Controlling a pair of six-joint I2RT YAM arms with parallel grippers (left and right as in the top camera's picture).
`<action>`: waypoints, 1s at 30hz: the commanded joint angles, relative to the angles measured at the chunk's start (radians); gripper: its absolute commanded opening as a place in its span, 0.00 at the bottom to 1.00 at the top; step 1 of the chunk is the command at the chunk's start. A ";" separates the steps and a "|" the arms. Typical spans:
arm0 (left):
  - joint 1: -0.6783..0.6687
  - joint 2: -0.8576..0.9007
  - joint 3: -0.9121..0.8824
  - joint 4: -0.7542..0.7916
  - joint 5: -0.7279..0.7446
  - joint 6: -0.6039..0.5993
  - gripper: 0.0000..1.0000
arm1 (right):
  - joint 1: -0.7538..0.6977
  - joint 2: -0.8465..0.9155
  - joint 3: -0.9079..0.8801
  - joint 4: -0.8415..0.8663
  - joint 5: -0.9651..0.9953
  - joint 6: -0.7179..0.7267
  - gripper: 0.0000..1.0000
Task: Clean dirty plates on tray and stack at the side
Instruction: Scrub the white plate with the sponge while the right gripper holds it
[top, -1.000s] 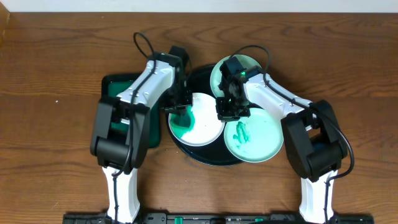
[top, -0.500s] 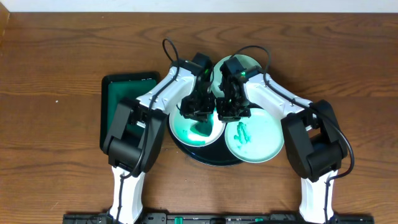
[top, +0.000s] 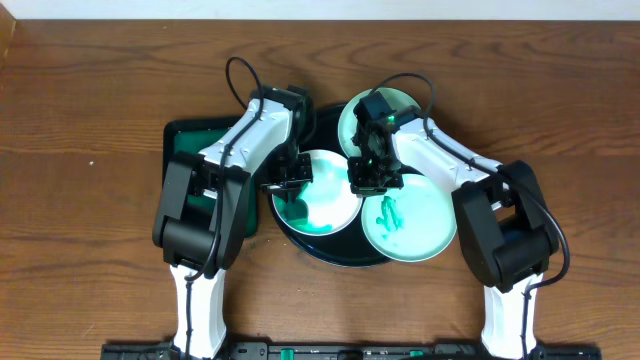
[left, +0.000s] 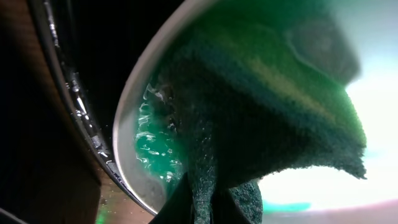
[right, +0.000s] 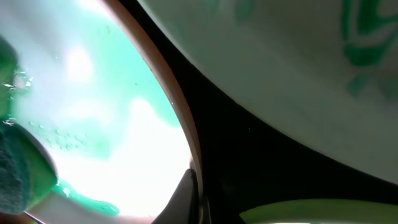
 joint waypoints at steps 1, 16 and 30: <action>0.024 0.052 -0.032 0.000 -0.213 0.011 0.07 | 0.010 0.016 -0.016 -0.013 0.022 -0.024 0.01; -0.174 0.052 -0.032 0.213 0.338 0.129 0.07 | 0.010 0.016 -0.016 -0.030 0.022 -0.039 0.01; -0.102 0.052 -0.032 0.182 0.018 0.013 0.07 | 0.010 0.016 -0.016 -0.029 0.022 -0.040 0.01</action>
